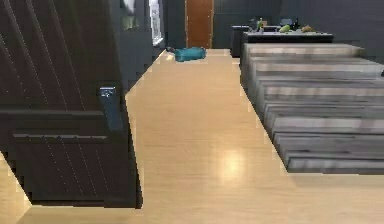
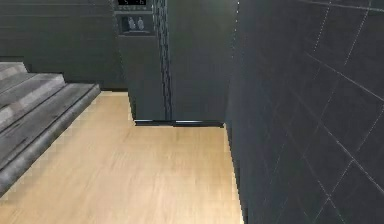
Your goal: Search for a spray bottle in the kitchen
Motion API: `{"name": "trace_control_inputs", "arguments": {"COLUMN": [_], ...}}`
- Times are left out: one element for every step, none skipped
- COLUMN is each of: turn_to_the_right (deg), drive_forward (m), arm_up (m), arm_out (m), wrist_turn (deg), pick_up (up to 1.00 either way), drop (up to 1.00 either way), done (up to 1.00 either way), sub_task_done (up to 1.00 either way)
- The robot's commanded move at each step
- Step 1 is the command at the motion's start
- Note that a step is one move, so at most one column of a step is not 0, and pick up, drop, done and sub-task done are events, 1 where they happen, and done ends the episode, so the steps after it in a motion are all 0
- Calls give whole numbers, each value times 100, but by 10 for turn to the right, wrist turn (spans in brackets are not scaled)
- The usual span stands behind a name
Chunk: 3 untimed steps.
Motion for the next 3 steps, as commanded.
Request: {"name": "trace_control_inputs", "arguments": {"turn_to_the_right": [0, 120, 0], "drive_forward": [10, 0, 80], "arm_up": [0, 0, 0], "arm_out": [0, 0, 0], "wrist_turn": [0, 0, 0], "pick_up": [0, 0, 0], "drop": [0, 0, 0], "done": [0, 0, 0], "sub_task_done": [0, 0, 0]}}
